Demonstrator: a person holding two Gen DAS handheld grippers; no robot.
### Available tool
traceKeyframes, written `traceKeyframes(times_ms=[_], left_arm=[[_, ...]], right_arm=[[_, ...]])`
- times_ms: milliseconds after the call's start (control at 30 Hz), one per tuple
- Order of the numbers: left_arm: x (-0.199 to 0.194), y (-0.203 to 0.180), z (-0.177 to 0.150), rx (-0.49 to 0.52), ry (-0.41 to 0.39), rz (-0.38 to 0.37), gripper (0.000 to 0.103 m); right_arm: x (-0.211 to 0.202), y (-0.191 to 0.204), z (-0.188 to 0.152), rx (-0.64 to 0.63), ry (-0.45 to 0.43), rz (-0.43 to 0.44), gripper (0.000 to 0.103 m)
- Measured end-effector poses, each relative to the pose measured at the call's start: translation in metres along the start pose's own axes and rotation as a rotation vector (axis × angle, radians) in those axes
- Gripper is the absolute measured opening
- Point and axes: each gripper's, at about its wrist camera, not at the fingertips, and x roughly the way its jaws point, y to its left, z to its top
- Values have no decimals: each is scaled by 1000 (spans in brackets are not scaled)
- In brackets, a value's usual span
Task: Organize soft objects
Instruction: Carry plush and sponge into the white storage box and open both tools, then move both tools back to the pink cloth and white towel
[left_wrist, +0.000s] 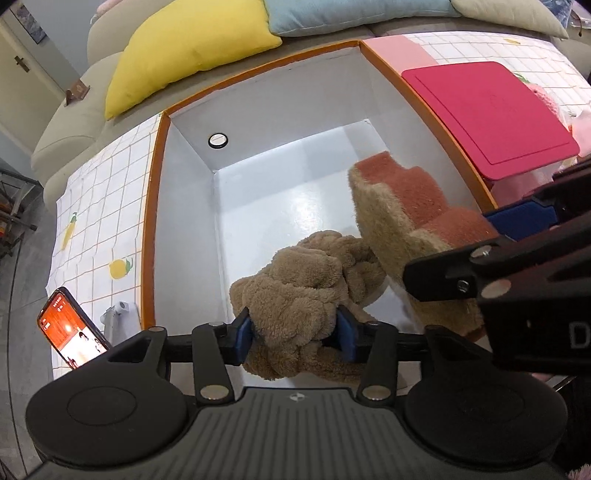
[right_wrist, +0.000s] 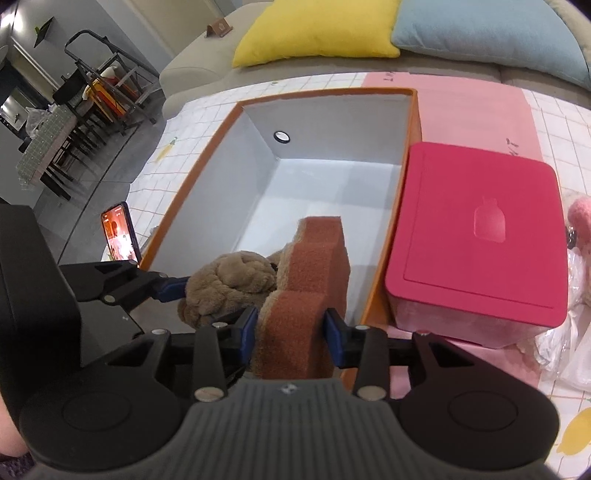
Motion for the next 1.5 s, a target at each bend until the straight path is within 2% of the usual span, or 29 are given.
traceKeyframes(times_ms=[100,267,333,467,600,700,800,933,1033,1167,1267,1367,1500], left_arm=[[-2,-1,3,-9,7,-6,62],[-5,3,7,-17,-18,19,75],[-11,4,8,-28,-49,27,76],[-33,4,10,-56,-137,25,76],[-56,-4,20,-53,-238,23,76],[-76,-16,26,-44,-325,-22,76],[-91,-30,32,-36,-407,-102,76],[-105,-48,40,-32,-474,-229,76],[-110,-69,43,3,-516,-271,76],[-112,-96,45,60,-575,-307,75],[-110,-113,46,57,-600,-351,75],[-108,-129,47,36,-599,-405,75],[-100,-147,46,41,-587,-420,75]], right_arm=[[1,-2,-1,2,-3,-6,41],[-14,-8,-7,20,-24,27,52],[-22,-8,-8,9,-42,24,54],[-46,-10,-13,-8,-112,6,68],[-78,-14,-20,-27,-221,-53,69],[-103,-25,-27,-17,-306,-107,74],[-126,-42,-37,22,-395,-160,78],[-151,-66,-51,86,-495,-227,79],[-166,-83,-64,121,-551,-286,80],[-180,-102,-83,131,-585,-377,81],[-184,-118,-102,155,-614,-424,82],[-185,-132,-115,180,-593,-478,82],[-185,-149,-132,231,-573,-536,82]])
